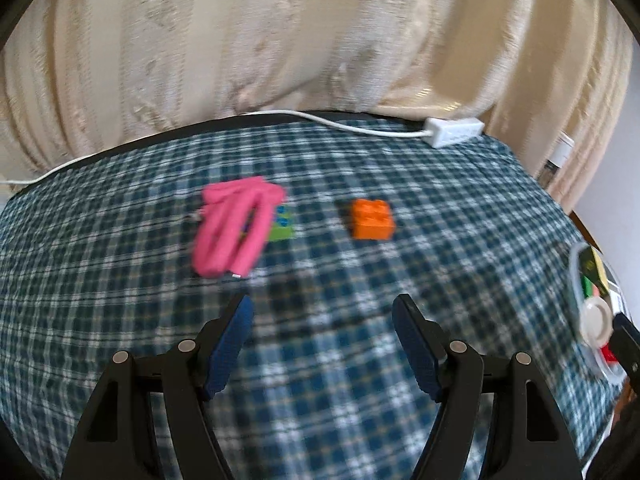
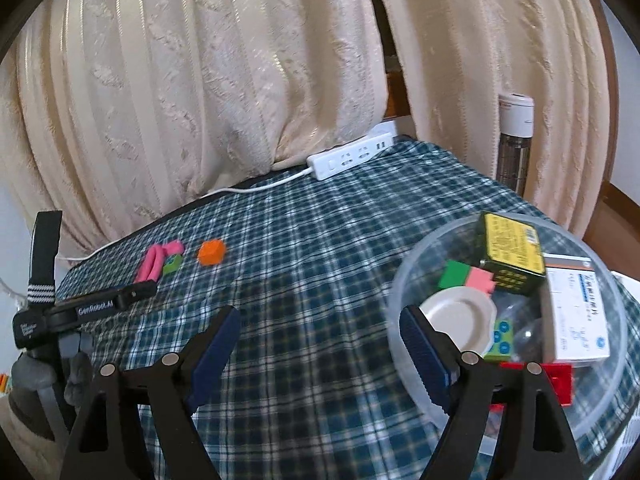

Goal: Organize objects
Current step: 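Move both tools back from the bowl toward the pink foam and orange brick, then close left tool on pink foam tube while right tool approaches orange brick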

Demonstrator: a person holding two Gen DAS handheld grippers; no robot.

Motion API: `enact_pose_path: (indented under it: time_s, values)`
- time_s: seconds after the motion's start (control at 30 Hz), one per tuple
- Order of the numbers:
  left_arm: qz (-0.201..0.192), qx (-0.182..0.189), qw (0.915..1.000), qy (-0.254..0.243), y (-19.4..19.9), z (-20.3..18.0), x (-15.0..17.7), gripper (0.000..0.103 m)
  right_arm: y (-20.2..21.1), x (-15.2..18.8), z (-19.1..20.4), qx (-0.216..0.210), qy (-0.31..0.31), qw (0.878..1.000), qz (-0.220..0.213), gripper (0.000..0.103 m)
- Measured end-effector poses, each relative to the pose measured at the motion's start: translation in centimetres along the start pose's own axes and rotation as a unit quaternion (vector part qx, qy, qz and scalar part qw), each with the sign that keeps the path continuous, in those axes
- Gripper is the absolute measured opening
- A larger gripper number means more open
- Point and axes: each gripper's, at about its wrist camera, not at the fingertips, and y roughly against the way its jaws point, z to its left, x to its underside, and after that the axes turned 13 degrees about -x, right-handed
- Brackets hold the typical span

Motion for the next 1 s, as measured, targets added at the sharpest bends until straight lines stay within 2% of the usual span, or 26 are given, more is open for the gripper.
enact_pose_path:
  time_s: [0.2,0.47,1.0]
  values:
    - [0.004,-0.024,0.9995,0.021,-1.6,2.4,-0.9,0.074,-1.5,0.1,0.7,-0.013,0.004,1.0,0.017,0.085]
    - [0.007,-0.045,0.9989,0.016,-3.7,3.4,-2.0,0.074,-3.5,0.3,1.8,-0.031,0.017,0.998,0.043,0.085]
    - [0.024,-0.038,0.9988,0.017,-6.6,4.2,-3.2,0.074,-8.8,-0.5,3.9,-0.056,0.036,0.994,0.088,0.085]
